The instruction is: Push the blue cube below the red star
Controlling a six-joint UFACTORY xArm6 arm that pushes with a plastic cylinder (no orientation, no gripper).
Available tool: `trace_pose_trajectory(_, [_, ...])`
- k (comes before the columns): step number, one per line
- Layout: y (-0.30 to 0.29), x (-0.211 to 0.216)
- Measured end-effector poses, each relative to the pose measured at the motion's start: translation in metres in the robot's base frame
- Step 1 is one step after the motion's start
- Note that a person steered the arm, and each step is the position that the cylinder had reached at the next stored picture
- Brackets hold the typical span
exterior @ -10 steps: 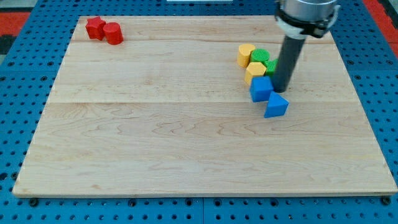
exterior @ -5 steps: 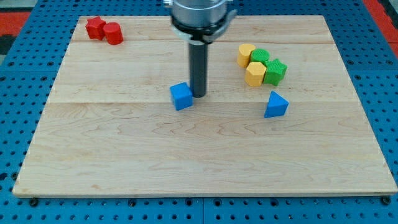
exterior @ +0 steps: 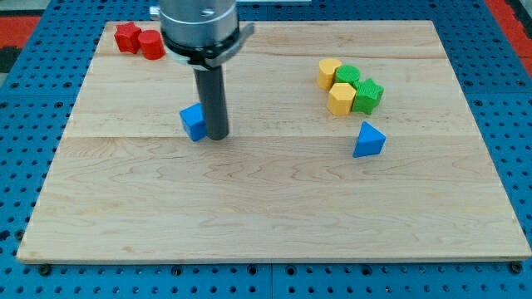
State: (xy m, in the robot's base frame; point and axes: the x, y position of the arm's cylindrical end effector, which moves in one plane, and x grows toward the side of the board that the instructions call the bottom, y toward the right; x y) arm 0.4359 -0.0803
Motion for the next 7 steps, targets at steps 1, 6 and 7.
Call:
trace_pose_trajectory(1, [-0.024, -0.003])
trace_pose_trajectory(6, [-0.156, -0.127])
trace_pose_trajectory(7, [-0.162, -0.134])
